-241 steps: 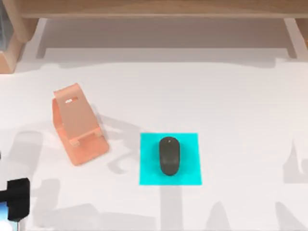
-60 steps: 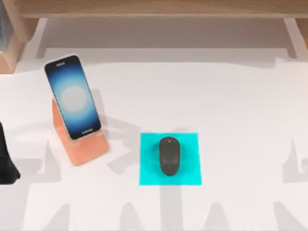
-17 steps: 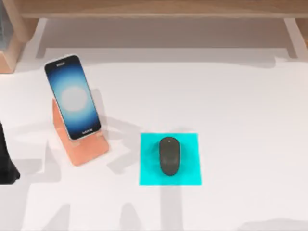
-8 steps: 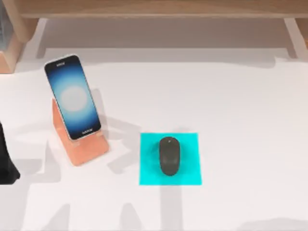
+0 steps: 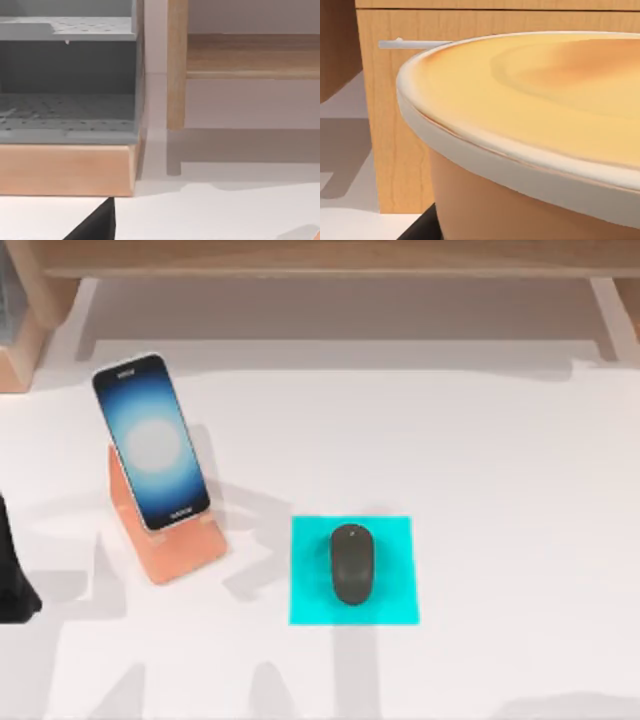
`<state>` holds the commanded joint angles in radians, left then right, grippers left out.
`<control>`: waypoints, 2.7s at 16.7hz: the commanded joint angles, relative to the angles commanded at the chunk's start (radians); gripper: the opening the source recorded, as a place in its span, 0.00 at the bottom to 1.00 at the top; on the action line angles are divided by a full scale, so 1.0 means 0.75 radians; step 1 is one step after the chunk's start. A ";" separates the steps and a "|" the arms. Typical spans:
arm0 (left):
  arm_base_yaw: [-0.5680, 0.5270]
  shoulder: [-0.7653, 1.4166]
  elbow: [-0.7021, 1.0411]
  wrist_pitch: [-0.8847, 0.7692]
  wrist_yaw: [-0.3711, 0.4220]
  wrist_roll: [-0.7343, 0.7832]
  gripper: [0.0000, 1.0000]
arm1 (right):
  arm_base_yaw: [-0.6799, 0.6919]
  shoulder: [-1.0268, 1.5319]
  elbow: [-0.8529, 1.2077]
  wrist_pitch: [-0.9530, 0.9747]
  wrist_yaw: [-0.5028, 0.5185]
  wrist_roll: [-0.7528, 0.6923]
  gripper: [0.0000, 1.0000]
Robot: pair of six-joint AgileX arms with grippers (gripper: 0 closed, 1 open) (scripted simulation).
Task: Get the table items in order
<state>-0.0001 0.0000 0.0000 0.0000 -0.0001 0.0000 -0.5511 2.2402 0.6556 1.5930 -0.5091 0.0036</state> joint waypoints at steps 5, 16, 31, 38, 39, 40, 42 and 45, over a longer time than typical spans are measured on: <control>0.000 0.000 0.000 0.000 0.000 0.000 1.00 | 0.000 0.000 0.000 0.000 0.000 0.000 0.00; 0.000 0.000 0.000 0.000 0.000 0.000 1.00 | -0.002 -0.064 -0.010 -0.054 -0.001 0.003 0.00; 0.000 0.000 0.000 0.000 0.000 0.000 1.00 | 0.934 -0.353 0.187 -0.294 0.436 0.237 0.00; 0.000 0.000 0.000 0.000 0.000 0.000 1.00 | 1.226 -0.404 0.541 -0.724 0.784 0.220 0.00; 0.000 0.000 0.000 0.000 0.000 0.000 1.00 | 1.231 -0.402 0.593 -0.790 0.823 0.204 0.00; 0.000 0.000 0.000 0.000 0.000 0.000 1.00 | 1.225 -0.398 0.644 -0.854 0.857 0.185 0.00; 0.000 0.000 0.000 0.000 0.000 0.000 1.00 | 1.195 -0.386 0.737 -0.973 0.913 0.144 0.00; 0.000 0.000 0.000 0.000 0.000 0.000 1.00 | 1.119 -0.359 0.853 -1.122 0.969 0.079 0.00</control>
<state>-0.0001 0.0000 0.0000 0.0000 -0.0001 0.0000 0.2879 1.9707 1.2957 0.7515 0.2173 0.0627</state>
